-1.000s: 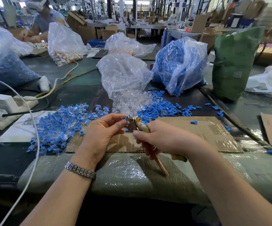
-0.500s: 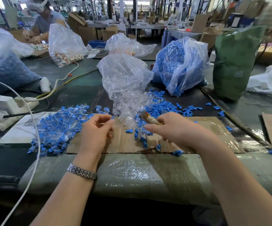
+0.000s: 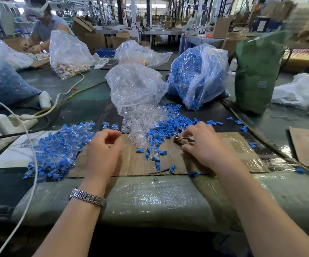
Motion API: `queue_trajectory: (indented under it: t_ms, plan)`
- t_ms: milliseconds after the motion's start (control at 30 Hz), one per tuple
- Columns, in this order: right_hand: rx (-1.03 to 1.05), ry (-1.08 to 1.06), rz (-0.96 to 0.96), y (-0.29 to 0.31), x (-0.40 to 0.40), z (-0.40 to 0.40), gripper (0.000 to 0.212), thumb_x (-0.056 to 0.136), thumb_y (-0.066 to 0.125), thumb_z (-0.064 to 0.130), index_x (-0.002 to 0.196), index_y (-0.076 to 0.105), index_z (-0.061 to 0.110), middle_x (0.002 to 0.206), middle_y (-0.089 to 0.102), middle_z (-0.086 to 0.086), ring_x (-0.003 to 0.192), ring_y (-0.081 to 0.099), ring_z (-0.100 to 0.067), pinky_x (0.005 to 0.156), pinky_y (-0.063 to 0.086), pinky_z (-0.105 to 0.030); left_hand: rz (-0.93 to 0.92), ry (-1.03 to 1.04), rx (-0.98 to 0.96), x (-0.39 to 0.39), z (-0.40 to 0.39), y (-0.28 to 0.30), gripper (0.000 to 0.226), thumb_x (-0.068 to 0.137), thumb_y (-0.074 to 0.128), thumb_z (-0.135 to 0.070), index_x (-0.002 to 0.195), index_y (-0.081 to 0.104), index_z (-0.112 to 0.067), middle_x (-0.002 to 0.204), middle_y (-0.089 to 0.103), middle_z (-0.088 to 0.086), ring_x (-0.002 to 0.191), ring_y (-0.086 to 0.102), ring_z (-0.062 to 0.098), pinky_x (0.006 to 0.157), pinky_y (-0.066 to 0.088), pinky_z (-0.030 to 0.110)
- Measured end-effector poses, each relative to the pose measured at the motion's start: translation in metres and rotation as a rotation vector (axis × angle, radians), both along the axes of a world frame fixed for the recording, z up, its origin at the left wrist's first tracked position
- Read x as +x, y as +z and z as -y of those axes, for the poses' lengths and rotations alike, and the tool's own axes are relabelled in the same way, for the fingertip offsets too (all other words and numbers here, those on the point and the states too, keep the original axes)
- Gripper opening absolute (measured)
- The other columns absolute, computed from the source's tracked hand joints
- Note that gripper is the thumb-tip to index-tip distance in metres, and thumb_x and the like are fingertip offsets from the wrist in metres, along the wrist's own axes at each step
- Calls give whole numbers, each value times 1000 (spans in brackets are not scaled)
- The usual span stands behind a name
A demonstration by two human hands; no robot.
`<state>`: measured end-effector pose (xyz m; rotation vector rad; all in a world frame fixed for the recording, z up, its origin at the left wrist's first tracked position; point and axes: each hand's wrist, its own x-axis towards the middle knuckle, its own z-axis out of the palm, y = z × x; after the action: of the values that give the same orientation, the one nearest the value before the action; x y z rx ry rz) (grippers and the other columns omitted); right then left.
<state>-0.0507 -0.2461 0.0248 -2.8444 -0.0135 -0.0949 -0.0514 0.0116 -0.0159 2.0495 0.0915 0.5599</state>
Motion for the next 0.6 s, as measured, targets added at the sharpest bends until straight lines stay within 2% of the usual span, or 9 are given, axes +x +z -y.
queue_trajectory:
  t_ms: [33, 100, 167, 233, 300, 400, 467, 533, 600]
  plan:
    - [45, 76, -9, 4, -3, 1, 20, 89, 74, 31, 106, 66, 34, 111, 56, 5, 119, 49, -23, 101, 44, -49, -19, -70, 20, -2, 3, 0, 11, 94, 68, -17, 100, 71, -26, 96, 71, -10, 83, 65, -3, 70, 49, 11]
    - [145, 234, -101, 10, -11, 0, 17, 86, 76, 24, 88, 67, 38, 99, 61, 13, 102, 57, -13, 92, 49, -42, -47, -207, 31, -5, 8, 1, 8, 93, 71, -16, 97, 72, -22, 88, 72, -7, 71, 63, -7, 60, 49, 10]
    - [228, 337, -224, 12, -19, -4, 19, 83, 79, 24, 85, 69, 39, 94, 61, 18, 90, 58, 0, 78, 47, -25, -27, -305, 74, -9, 13, 3, 8, 91, 73, -14, 97, 73, -19, 87, 70, -5, 68, 60, -10, 61, 48, 7]
    - [213, 387, -259, 7, -22, -9, 18, 82, 81, 24, 89, 71, 38, 94, 64, 18, 87, 60, 2, 72, 46, -18, -7, -377, 165, -11, 16, 4, 12, 89, 75, -17, 101, 73, -22, 92, 68, -6, 77, 60, -8, 67, 50, 9]
    - [177, 394, -237, 1, -20, -13, 15, 83, 81, 21, 92, 75, 31, 91, 69, 13, 85, 63, -1, 76, 53, -22, -23, -463, 256, -10, 19, 2, 21, 88, 75, -23, 108, 72, -28, 99, 63, -9, 87, 58, -4, 73, 49, 11]
    - [236, 351, -238, -3, -16, -14, 8, 86, 78, 18, 86, 76, 26, 85, 73, 8, 80, 68, -7, 77, 59, -31, -79, -542, 377, -9, 23, -2, 29, 89, 72, -34, 118, 69, -37, 106, 57, -12, 94, 55, 0, 79, 50, 16]
    - [280, 322, -215, -4, -13, -13, 9, 87, 78, 20, 82, 75, 26, 82, 73, 9, 75, 68, -3, 69, 59, -25, -61, -538, 459, -8, 24, -3, 26, 89, 71, -38, 115, 70, -39, 107, 57, -12, 95, 55, 1, 82, 51, 19]
    - [330, 292, -159, -6, -9, -14, 13, 86, 79, 22, 77, 71, 29, 77, 71, 11, 68, 64, 4, 59, 51, -16, -36, -532, 452, -7, 24, -3, 22, 87, 72, -37, 110, 72, -38, 104, 59, -13, 94, 55, 2, 83, 53, 23]
    - [384, 259, -84, -6, -2, -18, 18, 86, 78, 21, 75, 69, 31, 75, 67, 13, 67, 60, 10, 61, 44, -15, -15, -525, 427, -6, 24, -3, 21, 86, 74, -33, 107, 75, -35, 101, 62, -13, 93, 58, 4, 84, 53, 25]
